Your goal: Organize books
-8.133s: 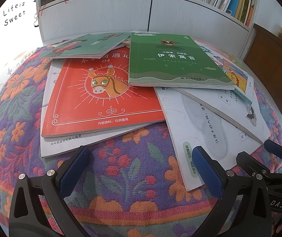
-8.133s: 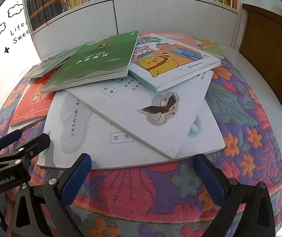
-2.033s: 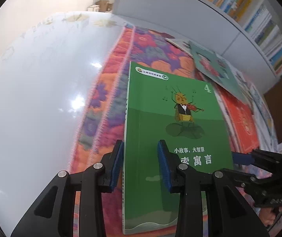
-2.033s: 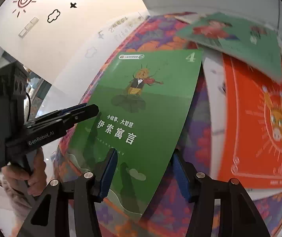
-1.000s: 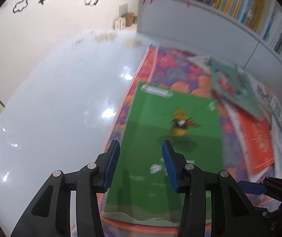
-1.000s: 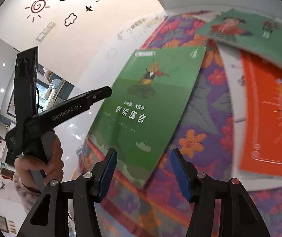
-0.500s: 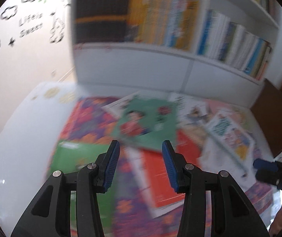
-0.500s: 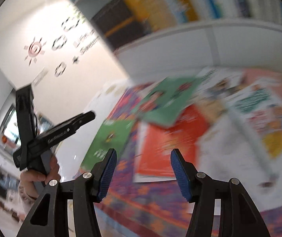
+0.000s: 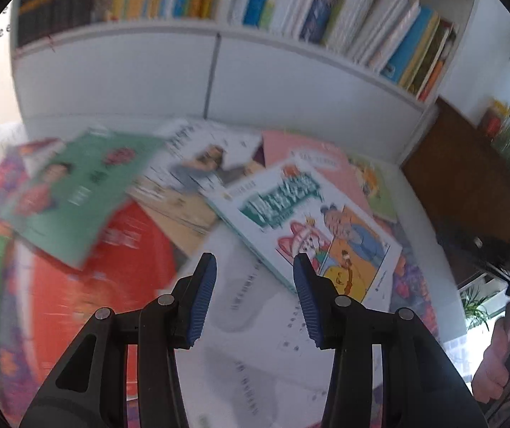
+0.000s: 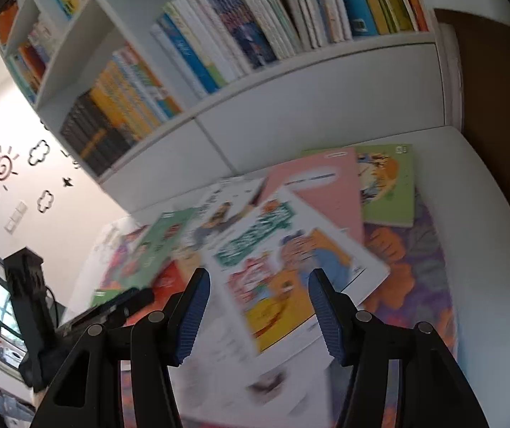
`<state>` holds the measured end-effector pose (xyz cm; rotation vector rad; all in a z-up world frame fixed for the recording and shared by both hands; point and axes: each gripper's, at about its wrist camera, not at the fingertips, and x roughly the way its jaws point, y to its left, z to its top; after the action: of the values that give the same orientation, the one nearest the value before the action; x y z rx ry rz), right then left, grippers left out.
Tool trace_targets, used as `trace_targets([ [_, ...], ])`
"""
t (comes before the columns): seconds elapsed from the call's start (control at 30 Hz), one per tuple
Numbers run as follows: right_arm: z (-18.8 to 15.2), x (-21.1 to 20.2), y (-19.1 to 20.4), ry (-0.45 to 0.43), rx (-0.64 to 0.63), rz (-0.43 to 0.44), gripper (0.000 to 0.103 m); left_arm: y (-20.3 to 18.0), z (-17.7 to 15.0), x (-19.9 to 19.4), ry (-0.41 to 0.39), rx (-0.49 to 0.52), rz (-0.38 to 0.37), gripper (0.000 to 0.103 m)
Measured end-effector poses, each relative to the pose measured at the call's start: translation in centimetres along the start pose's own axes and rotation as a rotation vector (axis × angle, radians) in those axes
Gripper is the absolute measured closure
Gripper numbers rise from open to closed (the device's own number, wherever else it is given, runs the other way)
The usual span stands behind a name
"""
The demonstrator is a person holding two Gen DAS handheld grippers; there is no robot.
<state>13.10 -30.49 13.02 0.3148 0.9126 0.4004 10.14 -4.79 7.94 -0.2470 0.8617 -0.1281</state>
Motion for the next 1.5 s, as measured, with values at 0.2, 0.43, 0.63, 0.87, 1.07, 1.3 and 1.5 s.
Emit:
trace_targets([
  [0.2,0.4,7.1,-4.1,0.017,0.027,-0.086,0.047,-0.9,-2.1,4.6,0.013,0.055,0.022,0.061],
  [0.43,0.1,11.1,-5.8,-0.03,-0.069,-0.198,0.047,-1.7,-2.9,5.4,-0.084,0.142,0.048,0.039],
  [0.63,-0.6,11.2,-5.5,-0.031,-0.108,-0.207,0.043,-1.5,-3.0,5.2,-0.09,0.142,0.031,0.039],
  [0.87,-0.9,11.0,-5.2,-0.034,-0.125,-0.203,0.042,-1.6,-3.0,5.3,-0.094,0.14,0.027,0.04],
  [1.07,-1.2,10.9,-4.4,-0.03,-0.17,-0.191,0.042,-1.9,-2.9,5.4,-0.088,0.149,0.023,0.038],
  [1.3,-2.3,10.2,-2.7,-0.004,-0.228,-0.165,0.042,-2.1,-2.4,5.2,-0.039,0.159,-0.045,0.037],
  [1.5,-6.8,7.6,2.6,0.036,-0.432,-0.248,0.04,-2.1,-3.2,4.1,0.027,0.235,-0.002,0.038],
])
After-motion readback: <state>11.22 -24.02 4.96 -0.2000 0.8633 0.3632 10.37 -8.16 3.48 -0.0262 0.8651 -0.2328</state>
